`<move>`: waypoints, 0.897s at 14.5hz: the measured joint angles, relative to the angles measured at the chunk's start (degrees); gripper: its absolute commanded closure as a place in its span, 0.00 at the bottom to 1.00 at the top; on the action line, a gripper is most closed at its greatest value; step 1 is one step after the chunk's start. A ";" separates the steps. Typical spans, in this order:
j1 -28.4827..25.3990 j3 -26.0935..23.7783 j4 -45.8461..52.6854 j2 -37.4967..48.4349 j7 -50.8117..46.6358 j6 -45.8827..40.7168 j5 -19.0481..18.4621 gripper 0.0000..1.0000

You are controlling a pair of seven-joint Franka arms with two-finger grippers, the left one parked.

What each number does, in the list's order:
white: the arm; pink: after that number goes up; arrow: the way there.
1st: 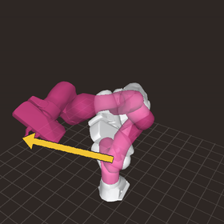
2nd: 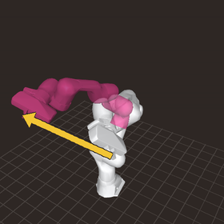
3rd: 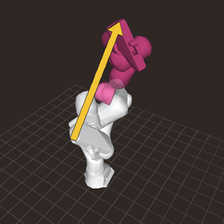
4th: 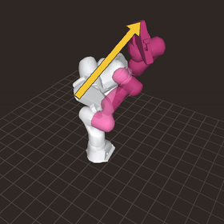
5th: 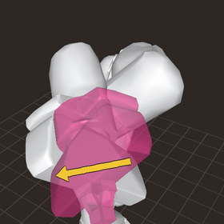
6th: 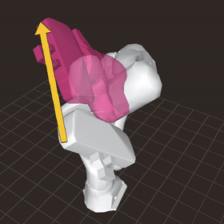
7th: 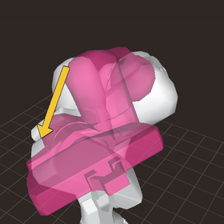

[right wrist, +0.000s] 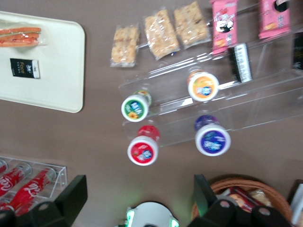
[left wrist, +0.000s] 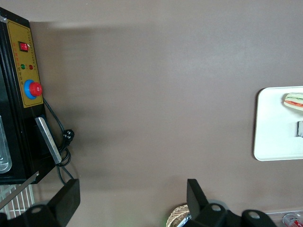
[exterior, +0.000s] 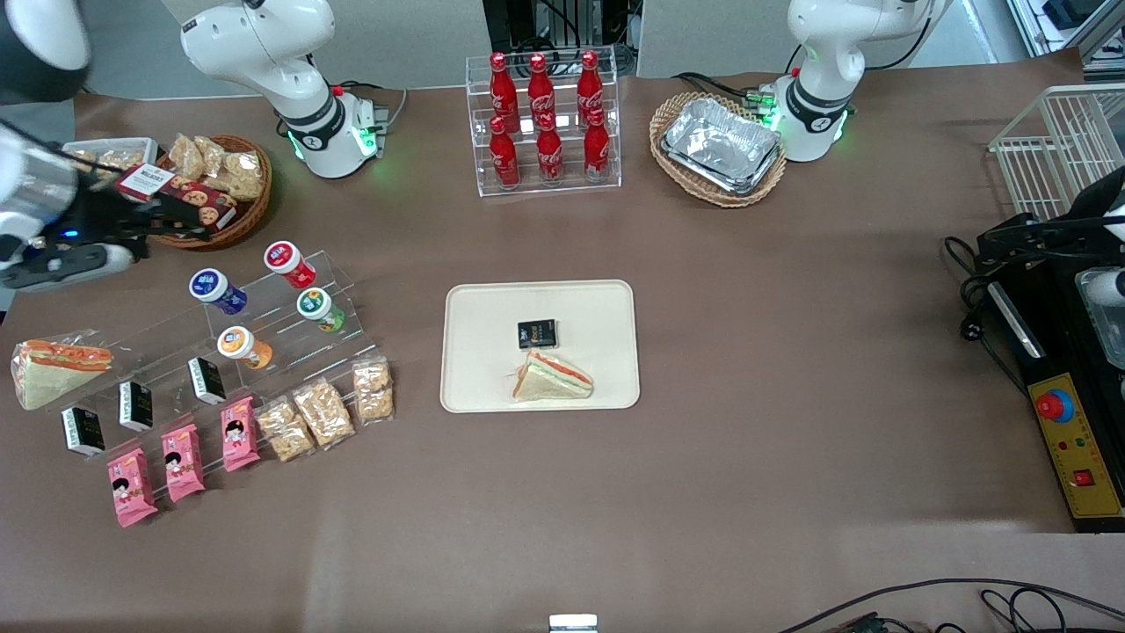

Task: Place green gum on tray
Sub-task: 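Move the right gripper over the green-labelled gum canister on the rack, then lower the right gripper and close it around the green gum canister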

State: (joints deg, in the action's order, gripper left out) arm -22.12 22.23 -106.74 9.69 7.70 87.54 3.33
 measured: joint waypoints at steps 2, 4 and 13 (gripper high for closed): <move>-0.07 -3.99 -7.14 3.28 -4.35 5.42 -0.01 0.00; -0.27 -6.18 -13.64 4.51 -6.43 12.29 -0.03 0.00; -0.86 -6.30 -25.73 -1.66 -6.49 31.12 -0.04 0.00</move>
State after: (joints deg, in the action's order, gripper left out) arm -22.97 15.93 -132.48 8.03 1.21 118.66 3.29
